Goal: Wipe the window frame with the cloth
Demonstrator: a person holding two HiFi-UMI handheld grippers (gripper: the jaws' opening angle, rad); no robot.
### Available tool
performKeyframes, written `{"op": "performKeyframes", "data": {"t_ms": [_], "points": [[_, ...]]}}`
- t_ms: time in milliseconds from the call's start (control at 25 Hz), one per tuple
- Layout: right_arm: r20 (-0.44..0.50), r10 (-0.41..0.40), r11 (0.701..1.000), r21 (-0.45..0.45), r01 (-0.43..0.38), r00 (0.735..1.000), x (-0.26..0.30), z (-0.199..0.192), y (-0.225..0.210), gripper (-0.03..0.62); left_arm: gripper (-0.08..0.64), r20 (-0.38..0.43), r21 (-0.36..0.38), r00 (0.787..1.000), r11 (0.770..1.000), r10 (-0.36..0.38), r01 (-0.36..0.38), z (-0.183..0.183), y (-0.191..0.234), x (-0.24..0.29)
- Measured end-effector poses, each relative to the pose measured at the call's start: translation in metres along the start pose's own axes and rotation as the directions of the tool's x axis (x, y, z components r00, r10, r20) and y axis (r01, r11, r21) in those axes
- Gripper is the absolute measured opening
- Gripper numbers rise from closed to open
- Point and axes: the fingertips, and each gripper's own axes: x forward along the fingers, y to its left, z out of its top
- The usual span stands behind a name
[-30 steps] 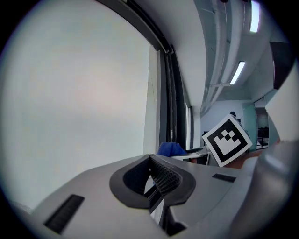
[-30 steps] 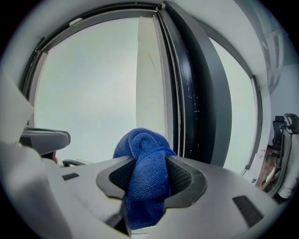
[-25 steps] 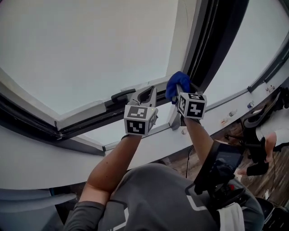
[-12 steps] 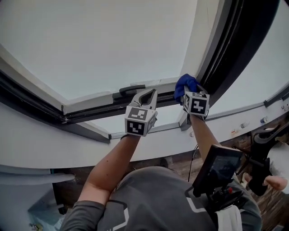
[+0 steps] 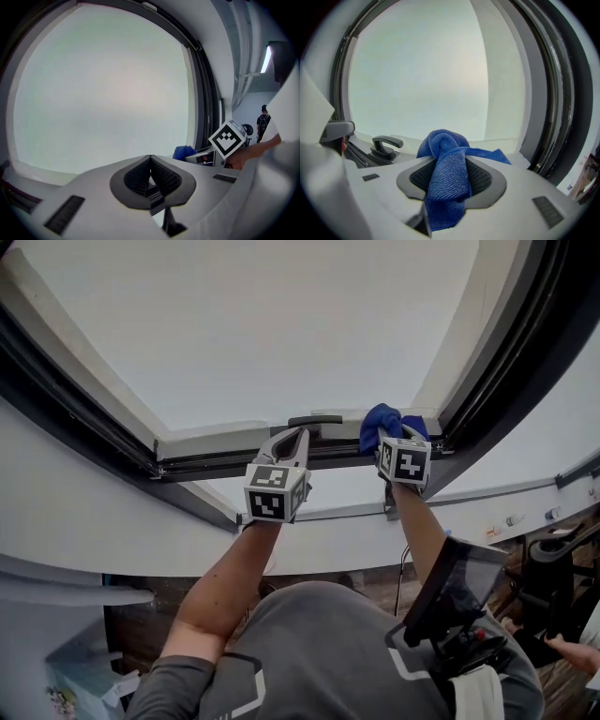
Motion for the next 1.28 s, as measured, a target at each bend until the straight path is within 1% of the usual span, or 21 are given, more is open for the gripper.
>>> {"op": "performKeyframes", "data": {"t_ms": [120,200,320,400,560,640,760,1000,1080,1160,1280], "points": [[0.000,0.016,1.000,-0.007,-0.016,1.000,0.001,0.001,0.027,0.170,0.009,0.004,-0.006,1.000,1.000,0.002,-0.002,-0.001,0.015,-0.010],[-0.001,0.028,1.000,-0.005,-0.028,1.000,0.001,0.002,0.044,0.172,0.009,0.005,-0.024,1.000,1.000,0.004,-0.004,-0.003,0.026,-0.016],[-0.019,0.073,0.997,0.000,-0.073,0.997,0.000,-0.006,0.077,0.170,0.009,0.003,-0.048,1.000,0.999,0.013,-0.013,-0.006,0.041,-0.025],[-0.029,0.079,0.997,-0.002,-0.079,0.996,-0.001,-0.009,0.091,0.170,0.009,0.004,-0.050,1.000,0.999,0.012,-0.011,-0.008,0.048,-0.030],[-0.033,0.081,0.997,0.004,-0.081,0.996,0.000,-0.010,0.108,0.170,0.009,0.008,-0.055,1.000,0.998,0.011,-0.010,-0.010,0.061,-0.042],[-0.035,0.088,0.996,0.022,-0.087,0.996,0.000,-0.012,0.114,0.170,0.009,0.008,-0.058,1.000,0.998,0.015,-0.015,-0.011,0.067,-0.047],[-0.036,0.104,0.993,0.064,-0.102,0.994,0.000,-0.011,0.124,0.170,0.009,0.013,-0.068,1.000,0.997,0.021,-0.020,-0.012,0.075,-0.054],[-0.048,0.144,0.987,0.078,-0.140,0.988,0.006,-0.012,0.146,0.170,0.009,0.018,-0.079,1.000,0.997,0.020,-0.019,-0.014,0.084,-0.070],[-0.041,0.136,0.987,0.090,-0.132,0.990,0.006,-0.012,0.147,0.170,0.009,0.036,-0.075,0.999,0.997,0.035,-0.032,-0.009,0.090,-0.077],[-0.033,0.127,0.985,0.124,-0.122,0.991,0.004,-0.012,0.147,0.170,0.009,0.034,-0.082,0.998,0.995,0.053,-0.050,-0.011,0.100,-0.083],[-0.011,0.152,0.975,0.165,-0.148,0.988,-0.008,-0.006,0.158,0.170,0.009,0.031,-0.117,0.995,0.989,0.090,-0.086,-0.016,0.117,-0.092]]}}
